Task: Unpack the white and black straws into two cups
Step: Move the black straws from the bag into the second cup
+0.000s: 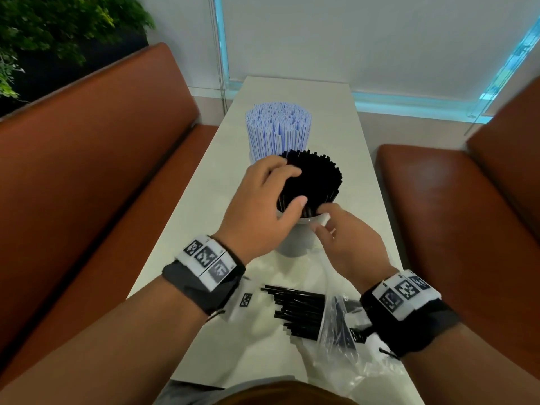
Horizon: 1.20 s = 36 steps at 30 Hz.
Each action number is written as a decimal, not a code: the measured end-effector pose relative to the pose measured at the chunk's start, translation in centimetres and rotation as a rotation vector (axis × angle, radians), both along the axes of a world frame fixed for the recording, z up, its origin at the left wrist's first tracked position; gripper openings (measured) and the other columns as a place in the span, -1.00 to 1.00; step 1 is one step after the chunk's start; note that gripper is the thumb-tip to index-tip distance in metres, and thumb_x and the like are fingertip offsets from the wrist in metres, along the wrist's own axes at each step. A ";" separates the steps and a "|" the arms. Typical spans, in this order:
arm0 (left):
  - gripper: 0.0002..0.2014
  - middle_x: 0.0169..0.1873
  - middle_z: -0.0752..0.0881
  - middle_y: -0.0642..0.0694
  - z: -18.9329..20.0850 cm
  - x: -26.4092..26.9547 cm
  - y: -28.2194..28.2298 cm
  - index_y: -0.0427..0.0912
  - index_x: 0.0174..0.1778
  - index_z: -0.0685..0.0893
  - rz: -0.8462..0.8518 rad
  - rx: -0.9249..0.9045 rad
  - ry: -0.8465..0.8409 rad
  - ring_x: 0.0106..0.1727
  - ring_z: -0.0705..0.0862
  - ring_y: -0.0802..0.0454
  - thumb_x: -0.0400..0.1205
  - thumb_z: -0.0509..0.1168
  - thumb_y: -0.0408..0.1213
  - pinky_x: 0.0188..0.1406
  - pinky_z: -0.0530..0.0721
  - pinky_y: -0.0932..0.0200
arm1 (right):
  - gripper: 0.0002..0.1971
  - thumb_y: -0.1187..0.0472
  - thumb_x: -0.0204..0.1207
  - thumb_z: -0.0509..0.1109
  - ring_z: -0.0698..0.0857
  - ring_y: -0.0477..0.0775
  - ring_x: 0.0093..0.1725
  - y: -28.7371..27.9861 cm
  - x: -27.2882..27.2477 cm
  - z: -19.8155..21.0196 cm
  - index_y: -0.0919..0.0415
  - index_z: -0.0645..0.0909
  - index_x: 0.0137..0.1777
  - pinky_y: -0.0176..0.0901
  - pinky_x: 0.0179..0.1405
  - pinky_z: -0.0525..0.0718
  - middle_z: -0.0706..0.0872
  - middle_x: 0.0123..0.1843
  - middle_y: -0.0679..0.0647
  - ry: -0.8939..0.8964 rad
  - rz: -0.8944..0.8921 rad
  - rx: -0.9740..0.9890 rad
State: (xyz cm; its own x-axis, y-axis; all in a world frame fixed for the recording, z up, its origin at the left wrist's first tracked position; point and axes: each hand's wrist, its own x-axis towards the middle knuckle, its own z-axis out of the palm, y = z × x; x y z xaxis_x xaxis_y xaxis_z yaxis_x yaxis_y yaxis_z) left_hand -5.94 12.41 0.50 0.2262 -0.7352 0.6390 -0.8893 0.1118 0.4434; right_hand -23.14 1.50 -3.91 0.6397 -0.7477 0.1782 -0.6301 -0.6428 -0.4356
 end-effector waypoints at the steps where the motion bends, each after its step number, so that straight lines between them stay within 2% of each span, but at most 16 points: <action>1: -0.69 0.24 0.53 0.09 -0.7 -0.1 0.9 -0.04 0.28 0.61 0.004 -0.021 0.035 0.30 0.53 0.15 0.67 0.28 -0.04 0.34 0.42 0.40 | -0.72 -0.35 0.59 0.14 0.62 -0.14 -0.29 0.6 -0.4 -0.2 -0.22 0.39 0.13 -0.17 -0.42 0.42 0.64 -0.22 -0.23 0.023 -0.063 -0.023; 3: -0.83 -0.01 0.58 0.16 -2.6 -0.4 2.5 0.01 0.10 0.62 -0.011 0.093 0.101 0.04 0.57 0.22 0.69 0.23 -0.03 0.06 0.55 0.31 | -0.54 -0.53 0.46 0.05 0.51 -0.20 -0.43 1.5 -1.2 -0.7 -0.17 0.33 0.02 -0.20 -0.50 0.26 0.57 -0.36 -0.20 0.209 -0.165 0.000; 5: -0.82 -0.10 0.61 0.19 -5.0 -1.4 3.3 0.06 0.04 0.64 -0.070 0.391 0.133 -0.06 0.60 0.19 0.70 0.20 0.03 -0.07 0.59 0.19 | -0.43 -0.53 0.41 0.09 0.51 -0.11 -0.40 1.7 -1.8 -1.3 -0.04 0.39 0.04 -0.14 -0.48 0.29 0.57 -0.32 -0.15 0.443 -0.179 0.078; 8: -0.70 0.10 0.65 0.12 -8.2 -3.9 3.3 0.05 0.26 0.69 -0.235 0.803 0.015 0.15 0.63 0.08 0.71 0.24 0.08 0.08 0.59 0.13 | -0.70 -0.14 0.50 0.23 0.61 -0.02 -0.30 1.3 -1.5 -1.7 0.10 0.51 -0.13 -0.14 -0.43 0.37 0.64 -0.25 -0.06 0.549 -0.113 0.185; 10: -0.58 0.30 0.60 0.03 -9.5 -5.5 2.6 -0.02 0.43 0.63 -0.306 0.904 -0.001 0.28 0.58 0.03 0.70 0.26 0.08 0.24 0.60 0.06 | -0.84 0.05 0.51 0.22 0.62 0.00 -0.29 1.2 -1.1 -1.7 0.09 0.53 -0.21 -0.16 -0.44 0.37 0.65 -0.26 -0.02 0.513 -0.096 0.224; 11: -0.56 0.36 0.57 -0.02 -10.0 -6.3 2.1 -0.09 0.43 0.61 -0.330 0.926 -0.017 0.30 0.56 -0.01 0.70 0.27 0.05 0.26 0.61 0.01 | -0.84 0.09 0.52 0.21 0.62 0.00 -0.29 1.1 -1.1 -1.7 0.10 0.53 -0.22 -0.16 -0.44 0.37 0.66 -0.26 -0.01 0.493 -0.089 0.234; 12: -0.61 0.34 0.57 -0.10 -10.2 -7.1 1.5 -0.18 0.33 0.63 -0.353 0.940 -0.054 0.25 0.57 -0.07 0.69 0.26 -0.02 0.22 0.63 -0.03 | -0.84 0.10 0.53 0.20 0.62 0.00 -0.29 1.0 -1.0 -1.6 0.10 0.53 -0.22 -0.17 -0.45 0.37 0.66 -0.26 -0.01 0.476 -0.086 0.239; 14: -0.83 0.06 0.61 -0.22 -10.4 -8.4 0.6 -0.24 -0.09 0.54 -0.361 0.961 -0.181 -0.06 0.60 -0.10 0.65 0.27 -0.19 -0.06 0.63 0.01 | -0.84 0.12 0.53 0.19 0.63 0.01 -0.29 0.8 -1.0 -1.4 0.11 0.54 -0.22 -0.16 -0.44 0.38 0.67 -0.25 0.00 0.463 -0.081 0.243; 16: -0.76 -0.28 0.45 -0.09 -10.4 -9.1 0.1 -0.14 -0.19 0.37 -0.336 0.951 -0.289 -0.38 0.39 0.07 0.62 0.33 -0.24 -0.30 0.42 0.13 | -0.83 0.12 0.53 0.18 0.64 0.02 -0.28 0.6 -1.1 -1.3 0.12 0.55 -0.22 -0.16 -0.43 0.42 0.67 -0.26 -0.01 0.459 -0.076 0.229; 17: -0.74 -0.33 0.34 -0.04 -10.3 -9.3 -0.1 -0.13 -0.18 0.34 -0.329 0.953 -0.317 -0.42 0.27 0.13 0.60 0.35 -0.27 -0.32 0.32 0.15 | -0.82 0.13 0.53 0.17 0.65 0.03 -0.28 0.6 -1.1 -1.2 0.12 0.56 -0.22 -0.16 -0.42 0.42 0.67 -0.26 -0.01 0.461 -0.076 0.218; 19: -0.81 -0.29 0.35 -0.06 -10.4 -9.5 -0.4 -0.13 -0.16 0.36 -0.324 0.970 -0.371 -0.41 0.19 0.15 0.59 0.30 -0.34 -0.27 0.30 0.12 | -0.81 0.13 0.54 0.17 0.65 0.03 -0.28 0.4 -1.3 -1.2 0.11 0.56 -0.21 -0.16 -0.42 0.42 0.68 -0.26 -0.02 0.468 -0.080 0.209; 21: -0.97 -0.17 0.53 -0.17 -10.6 -9.5 -0.7 -0.23 -0.06 0.52 -0.327 1.009 -0.385 -0.41 0.24 0.12 0.62 0.23 -0.37 -0.21 0.36 0.07 | -0.81 0.13 0.53 0.16 0.66 0.03 -0.28 0.3 -1.5 -1.3 0.10 0.58 -0.21 -0.17 -0.43 0.42 0.70 -0.26 -0.02 0.472 -0.087 0.213; 25: -0.79 0.00 0.67 -0.23 -10.8 -9.0 -1.0 -0.36 0.18 0.59 -0.311 1.043 -0.369 -0.23 0.46 -0.02 0.70 0.17 -0.36 -0.19 0.48 0.04 | -0.80 0.13 0.53 0.17 0.68 0.05 -0.27 0.1 -1.6 -1.7 0.12 0.61 -0.19 -0.17 -0.43 0.42 0.72 -0.26 -0.01 0.472 -0.084 0.226; 29: -0.80 0.00 0.64 -0.16 -10.5 -7.4 -0.5 -0.25 0.25 0.52 -0.315 0.957 -0.419 -0.07 0.63 -0.13 0.71 0.19 -0.35 -0.19 0.53 -0.01 | -0.82 0.11 0.53 0.19 0.68 0.02 -0.25 -0.4 -1.5 -2.1 0.07 0.63 -0.14 -0.18 -0.42 0.42 0.72 -0.23 -0.05 0.456 -0.097 0.232; 32: -0.82 -0.09 0.67 -0.10 -10.4 -4.8 0.6 -0.14 0.15 0.46 -0.265 0.922 -0.424 -0.12 0.68 -0.15 0.66 0.22 -0.36 -0.20 0.55 -0.01 | -0.82 0.10 0.55 0.19 0.69 0.01 -0.23 -0.8 -1.5 -2.4 0.02 0.63 -0.11 -0.18 -0.42 0.41 0.73 -0.23 -0.07 0.454 -0.120 0.251; 36: -0.76 0.04 0.69 -0.08 -10.7 -0.4 2.6 -0.08 0.27 0.48 -0.175 0.895 -0.349 -0.02 0.70 -0.15 0.68 0.21 -0.25 -0.05 0.65 -0.06 | -0.89 0.01 0.59 0.16 0.71 -0.12 -0.31 -1.3 -1.8 -3.0 -0.08 0.51 -0.02 -0.19 -0.40 0.43 0.74 -0.30 -0.15 0.375 -0.145 0.254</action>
State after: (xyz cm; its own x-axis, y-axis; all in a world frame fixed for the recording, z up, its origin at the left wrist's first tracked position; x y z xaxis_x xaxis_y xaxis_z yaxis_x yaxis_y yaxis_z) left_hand -6.32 14.98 -10.19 -0.0282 -0.9865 -0.1613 -0.9896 0.0048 0.1438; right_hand -24.98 0.16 -6.93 0.5108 -0.8242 -0.2446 -0.8492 -0.4394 -0.2930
